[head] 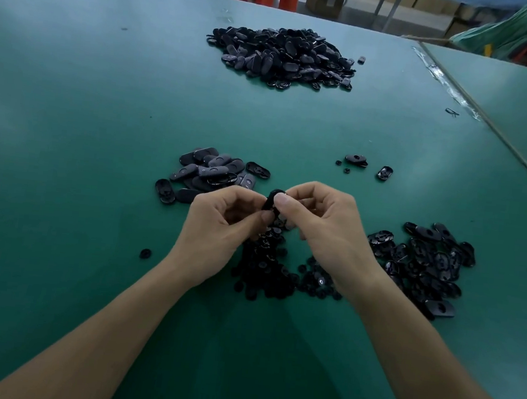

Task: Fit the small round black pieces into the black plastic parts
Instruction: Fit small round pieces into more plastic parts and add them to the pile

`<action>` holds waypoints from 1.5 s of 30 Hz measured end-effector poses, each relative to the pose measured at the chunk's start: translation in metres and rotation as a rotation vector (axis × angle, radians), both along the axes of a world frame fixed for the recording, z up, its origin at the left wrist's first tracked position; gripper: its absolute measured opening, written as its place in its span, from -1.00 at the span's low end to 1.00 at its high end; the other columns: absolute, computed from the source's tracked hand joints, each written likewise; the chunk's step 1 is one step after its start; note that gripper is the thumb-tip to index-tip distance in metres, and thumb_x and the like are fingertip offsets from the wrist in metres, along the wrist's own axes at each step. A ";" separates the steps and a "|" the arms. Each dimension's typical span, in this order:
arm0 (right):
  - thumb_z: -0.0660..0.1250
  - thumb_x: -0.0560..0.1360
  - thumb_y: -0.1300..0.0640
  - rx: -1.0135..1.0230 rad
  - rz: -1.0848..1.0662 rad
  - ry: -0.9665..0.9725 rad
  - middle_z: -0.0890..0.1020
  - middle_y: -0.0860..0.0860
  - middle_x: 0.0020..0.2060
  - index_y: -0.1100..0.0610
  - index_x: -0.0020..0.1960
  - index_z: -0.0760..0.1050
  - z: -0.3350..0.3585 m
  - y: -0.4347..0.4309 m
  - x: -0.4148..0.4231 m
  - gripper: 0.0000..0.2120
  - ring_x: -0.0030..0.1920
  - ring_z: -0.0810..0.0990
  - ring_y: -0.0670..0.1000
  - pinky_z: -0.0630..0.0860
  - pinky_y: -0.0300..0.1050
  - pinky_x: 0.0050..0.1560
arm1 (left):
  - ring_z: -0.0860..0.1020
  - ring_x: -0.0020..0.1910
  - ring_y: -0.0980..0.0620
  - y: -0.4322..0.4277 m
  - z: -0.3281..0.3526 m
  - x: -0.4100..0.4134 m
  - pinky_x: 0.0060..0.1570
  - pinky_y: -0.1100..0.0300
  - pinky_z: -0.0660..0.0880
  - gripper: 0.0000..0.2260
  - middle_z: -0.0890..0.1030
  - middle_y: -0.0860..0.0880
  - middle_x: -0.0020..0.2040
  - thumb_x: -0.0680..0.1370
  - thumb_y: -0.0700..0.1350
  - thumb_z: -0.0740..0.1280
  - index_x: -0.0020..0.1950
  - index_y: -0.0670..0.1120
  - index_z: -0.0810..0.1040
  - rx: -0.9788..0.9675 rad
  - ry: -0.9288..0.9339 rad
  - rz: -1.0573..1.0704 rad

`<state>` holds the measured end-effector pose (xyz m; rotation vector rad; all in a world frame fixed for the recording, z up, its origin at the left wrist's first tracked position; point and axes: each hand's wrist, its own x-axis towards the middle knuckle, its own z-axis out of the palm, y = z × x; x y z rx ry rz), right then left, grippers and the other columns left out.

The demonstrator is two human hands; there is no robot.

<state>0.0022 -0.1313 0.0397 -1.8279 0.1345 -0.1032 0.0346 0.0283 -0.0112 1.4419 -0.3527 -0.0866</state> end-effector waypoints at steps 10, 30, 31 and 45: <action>0.38 0.56 0.05 -0.421 -0.077 -0.008 0.67 -0.10 -0.34 0.05 -0.15 0.66 -0.009 -0.014 0.007 -0.84 -0.34 0.57 -0.23 0.44 -0.44 -0.27 | 0.70 -0.15 0.05 0.000 -0.003 0.004 -0.16 0.29 0.59 -0.84 0.71 0.00 -0.14 0.58 -0.33 0.37 0.02 -0.09 0.65 -0.117 0.035 0.087; 0.32 0.60 0.06 -0.944 0.181 0.064 0.51 -0.04 -0.05 0.07 0.11 0.56 -0.015 -0.023 0.018 -0.86 -0.02 0.55 0.04 0.52 0.01 0.08 | 0.70 -0.13 0.01 -0.001 -0.001 0.003 -0.13 0.27 0.60 -0.82 0.70 -0.02 -0.14 0.55 -0.37 0.38 0.05 -0.14 0.64 -0.141 0.057 0.120; 0.33 0.59 0.06 -0.934 0.183 0.058 0.50 -0.06 -0.07 0.06 0.14 0.57 -0.014 -0.023 0.018 -0.85 -0.02 0.54 0.02 0.51 0.00 0.07 | 0.70 -0.13 0.00 -0.001 -0.001 0.003 -0.13 0.26 0.60 -0.83 0.70 -0.02 -0.14 0.55 -0.37 0.38 0.05 -0.14 0.64 -0.143 0.063 0.120; 0.17 0.64 0.14 -0.859 0.123 -0.020 0.59 0.01 -0.12 0.11 0.02 0.50 -0.012 -0.016 0.019 -0.86 -0.12 0.57 0.06 0.56 0.07 -0.05 | 0.71 -0.13 -0.03 -0.001 -0.001 0.003 -0.12 0.23 0.61 -0.83 0.71 -0.08 -0.14 0.55 -0.39 0.37 0.06 -0.18 0.63 -0.126 0.081 0.130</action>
